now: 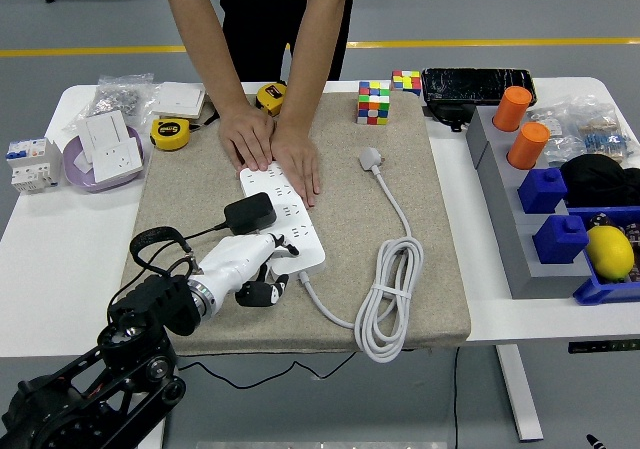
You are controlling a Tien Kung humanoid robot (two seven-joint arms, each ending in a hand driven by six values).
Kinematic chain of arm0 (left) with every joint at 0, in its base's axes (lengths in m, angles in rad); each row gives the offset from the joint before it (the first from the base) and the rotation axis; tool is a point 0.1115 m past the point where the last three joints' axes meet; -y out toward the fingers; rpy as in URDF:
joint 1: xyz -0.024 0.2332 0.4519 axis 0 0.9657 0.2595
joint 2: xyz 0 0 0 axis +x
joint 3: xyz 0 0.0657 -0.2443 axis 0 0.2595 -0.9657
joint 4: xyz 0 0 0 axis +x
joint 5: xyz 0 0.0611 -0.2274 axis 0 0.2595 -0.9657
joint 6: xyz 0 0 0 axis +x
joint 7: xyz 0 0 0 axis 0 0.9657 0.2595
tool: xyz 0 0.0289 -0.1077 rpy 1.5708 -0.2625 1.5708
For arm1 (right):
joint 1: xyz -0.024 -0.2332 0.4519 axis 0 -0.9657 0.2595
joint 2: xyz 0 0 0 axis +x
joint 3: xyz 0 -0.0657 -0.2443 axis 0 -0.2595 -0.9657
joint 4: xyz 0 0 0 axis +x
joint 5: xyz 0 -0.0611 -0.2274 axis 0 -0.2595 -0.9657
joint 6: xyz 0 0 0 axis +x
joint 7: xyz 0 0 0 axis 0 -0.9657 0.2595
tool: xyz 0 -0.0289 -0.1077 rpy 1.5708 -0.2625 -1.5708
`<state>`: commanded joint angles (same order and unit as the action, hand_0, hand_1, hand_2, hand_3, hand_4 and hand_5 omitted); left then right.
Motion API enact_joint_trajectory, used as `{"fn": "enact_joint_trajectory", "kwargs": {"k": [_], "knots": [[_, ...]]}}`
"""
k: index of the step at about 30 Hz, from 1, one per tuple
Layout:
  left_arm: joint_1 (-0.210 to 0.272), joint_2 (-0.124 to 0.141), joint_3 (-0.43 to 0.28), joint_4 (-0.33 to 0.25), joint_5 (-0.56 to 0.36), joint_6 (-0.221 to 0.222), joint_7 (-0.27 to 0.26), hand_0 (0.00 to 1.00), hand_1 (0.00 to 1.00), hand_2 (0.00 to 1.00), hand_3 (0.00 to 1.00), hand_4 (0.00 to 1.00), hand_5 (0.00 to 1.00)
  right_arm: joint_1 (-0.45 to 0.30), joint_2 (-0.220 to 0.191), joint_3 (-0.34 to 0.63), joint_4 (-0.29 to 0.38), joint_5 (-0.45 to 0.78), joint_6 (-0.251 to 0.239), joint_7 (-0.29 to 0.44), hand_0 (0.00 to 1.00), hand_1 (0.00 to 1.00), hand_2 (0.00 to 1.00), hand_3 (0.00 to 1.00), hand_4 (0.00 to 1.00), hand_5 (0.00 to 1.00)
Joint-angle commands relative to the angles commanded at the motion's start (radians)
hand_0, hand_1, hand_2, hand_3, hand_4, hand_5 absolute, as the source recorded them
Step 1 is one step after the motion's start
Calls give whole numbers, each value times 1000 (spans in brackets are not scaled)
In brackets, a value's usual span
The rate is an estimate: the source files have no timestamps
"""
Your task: Pick up the plug,place it near the board,insert it into the board,press the button
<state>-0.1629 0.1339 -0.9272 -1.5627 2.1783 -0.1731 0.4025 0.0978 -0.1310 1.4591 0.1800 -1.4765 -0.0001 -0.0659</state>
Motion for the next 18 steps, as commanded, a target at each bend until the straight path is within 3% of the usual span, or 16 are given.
{"fn": "enact_joint_trajectory", "kwargs": {"k": [18], "knots": [[1, -4, 5, 23, 11, 3, -2, 146, 29, 147, 789, 513, 95, 1, 2, 4, 0, 1, 0, 2, 910, 764, 742, 770, 998, 998]]}}
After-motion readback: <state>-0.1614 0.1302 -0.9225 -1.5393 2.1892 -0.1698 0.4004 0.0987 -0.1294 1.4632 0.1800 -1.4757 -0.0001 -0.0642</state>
